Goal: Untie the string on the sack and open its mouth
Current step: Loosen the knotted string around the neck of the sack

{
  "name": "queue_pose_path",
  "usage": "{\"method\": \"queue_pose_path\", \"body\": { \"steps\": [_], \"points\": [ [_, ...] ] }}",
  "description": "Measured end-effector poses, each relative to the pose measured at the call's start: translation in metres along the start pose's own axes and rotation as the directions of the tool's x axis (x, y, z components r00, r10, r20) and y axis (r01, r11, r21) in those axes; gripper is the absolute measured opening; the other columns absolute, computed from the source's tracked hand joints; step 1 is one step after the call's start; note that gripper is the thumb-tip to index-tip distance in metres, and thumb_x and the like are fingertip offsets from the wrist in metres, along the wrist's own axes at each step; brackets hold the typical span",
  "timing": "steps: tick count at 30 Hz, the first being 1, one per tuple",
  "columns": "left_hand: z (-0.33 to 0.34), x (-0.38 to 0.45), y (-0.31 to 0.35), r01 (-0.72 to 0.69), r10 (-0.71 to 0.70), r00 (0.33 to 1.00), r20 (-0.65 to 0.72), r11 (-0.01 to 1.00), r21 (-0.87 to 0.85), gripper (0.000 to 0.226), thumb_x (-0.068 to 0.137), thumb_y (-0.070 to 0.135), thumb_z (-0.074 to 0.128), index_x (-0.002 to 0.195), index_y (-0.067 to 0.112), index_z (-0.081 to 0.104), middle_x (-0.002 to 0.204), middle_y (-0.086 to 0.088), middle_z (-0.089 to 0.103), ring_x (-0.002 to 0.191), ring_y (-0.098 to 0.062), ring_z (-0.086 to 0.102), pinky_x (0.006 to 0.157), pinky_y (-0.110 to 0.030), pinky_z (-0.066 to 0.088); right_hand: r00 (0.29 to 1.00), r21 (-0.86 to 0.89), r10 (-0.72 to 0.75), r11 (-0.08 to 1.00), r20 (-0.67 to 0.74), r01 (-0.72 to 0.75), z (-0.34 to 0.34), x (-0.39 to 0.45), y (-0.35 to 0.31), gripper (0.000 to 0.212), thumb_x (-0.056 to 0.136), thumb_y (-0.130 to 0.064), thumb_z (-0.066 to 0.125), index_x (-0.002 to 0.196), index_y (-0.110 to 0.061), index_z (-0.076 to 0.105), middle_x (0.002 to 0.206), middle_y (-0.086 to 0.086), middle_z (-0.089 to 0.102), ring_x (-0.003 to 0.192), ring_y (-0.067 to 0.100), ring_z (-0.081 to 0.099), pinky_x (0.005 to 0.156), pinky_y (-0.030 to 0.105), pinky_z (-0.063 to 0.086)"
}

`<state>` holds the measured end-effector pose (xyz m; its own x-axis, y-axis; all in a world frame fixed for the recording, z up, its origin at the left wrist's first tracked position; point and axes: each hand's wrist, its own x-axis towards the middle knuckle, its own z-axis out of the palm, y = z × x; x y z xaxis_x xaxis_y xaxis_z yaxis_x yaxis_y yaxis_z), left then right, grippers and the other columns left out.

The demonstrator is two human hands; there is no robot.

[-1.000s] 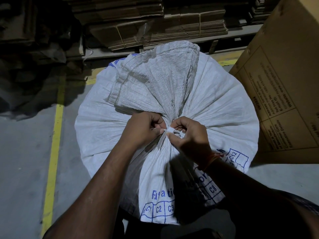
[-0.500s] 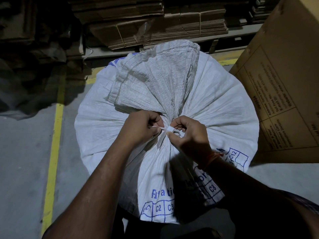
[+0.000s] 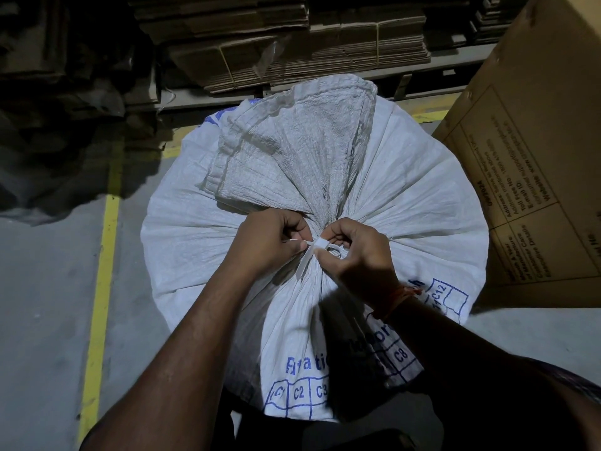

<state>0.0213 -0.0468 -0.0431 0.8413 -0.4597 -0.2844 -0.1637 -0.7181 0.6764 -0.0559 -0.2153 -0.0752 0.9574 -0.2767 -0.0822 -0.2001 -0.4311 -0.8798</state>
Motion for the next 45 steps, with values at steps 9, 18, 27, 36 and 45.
{"method": "queue_pose_path", "body": {
  "steps": [9, 18, 27, 36, 45],
  "points": [
    [-0.003, -0.001, -0.001, 0.02, -0.019, 1.0, 0.007, 0.999, -0.028, 0.011, 0.081, 0.016, 0.085, 0.086, 0.024, 0.079, 0.078, 0.006, 0.076, 0.069, -0.005, 0.068, 0.073, -0.026, 0.054, 1.0, 0.014, -0.007, 1.0, -0.001, 0.007, -0.001, -0.001, -0.002, 0.013, 0.072, -0.012, 0.082, 0.077, -0.015, 0.071, 0.07, 0.001, 0.072, 0.064, 0.009, 0.063, 0.065, 0.021, 0.052],
    [-0.009, -0.003, -0.002, 0.03, -0.03, 1.0, 0.005, 1.0, -0.001, 0.01, 0.081, 0.014, 0.084, 0.085, 0.021, 0.079, 0.078, 0.006, 0.077, 0.07, -0.008, 0.071, 0.071, -0.022, 0.052, 1.0, 0.018, -0.011, 1.0, -0.001, 0.011, -0.003, -0.002, -0.003, 0.012, 0.072, -0.011, 0.082, 0.079, -0.015, 0.072, 0.073, 0.002, 0.074, 0.069, 0.014, 0.066, 0.068, 0.022, 0.053],
    [-0.008, -0.003, -0.001, 0.012, -0.012, 1.0, 0.007, 1.0, 0.028, 0.012, 0.08, 0.014, 0.083, 0.082, 0.024, 0.077, 0.075, 0.008, 0.075, 0.073, -0.013, 0.073, 0.075, -0.031, 0.058, 1.0, 0.017, -0.008, 1.0, 0.005, 0.008, -0.002, -0.001, -0.002, 0.012, 0.072, -0.013, 0.082, 0.08, -0.015, 0.072, 0.074, 0.002, 0.074, 0.068, 0.014, 0.066, 0.067, 0.02, 0.052],
    [-0.007, -0.003, 0.003, 0.016, -0.016, 1.0, 0.006, 1.0, 0.018, 0.01, 0.081, 0.013, 0.083, 0.083, 0.022, 0.078, 0.076, 0.006, 0.076, 0.073, -0.013, 0.074, 0.074, -0.03, 0.058, 1.0, -0.002, -0.022, 1.0, -0.011, 0.022, -0.002, -0.001, -0.003, 0.013, 0.072, -0.012, 0.082, 0.079, -0.015, 0.072, 0.072, 0.001, 0.072, 0.068, 0.012, 0.064, 0.065, 0.014, 0.048],
    [-0.005, -0.004, 0.001, 0.02, -0.021, 0.999, -0.026, 0.999, -0.033, 0.011, 0.08, 0.015, 0.082, 0.082, 0.024, 0.077, 0.075, 0.006, 0.077, 0.067, -0.01, 0.07, 0.067, -0.027, 0.055, 0.987, -0.062, -0.122, 0.991, -0.103, 0.116, 0.003, -0.007, -0.01, 0.028, 0.072, -0.033, 0.075, 0.091, -0.017, 0.064, 0.074, -0.006, 0.063, 0.07, 0.01, 0.059, 0.066, 0.023, 0.051]
  ]
}}
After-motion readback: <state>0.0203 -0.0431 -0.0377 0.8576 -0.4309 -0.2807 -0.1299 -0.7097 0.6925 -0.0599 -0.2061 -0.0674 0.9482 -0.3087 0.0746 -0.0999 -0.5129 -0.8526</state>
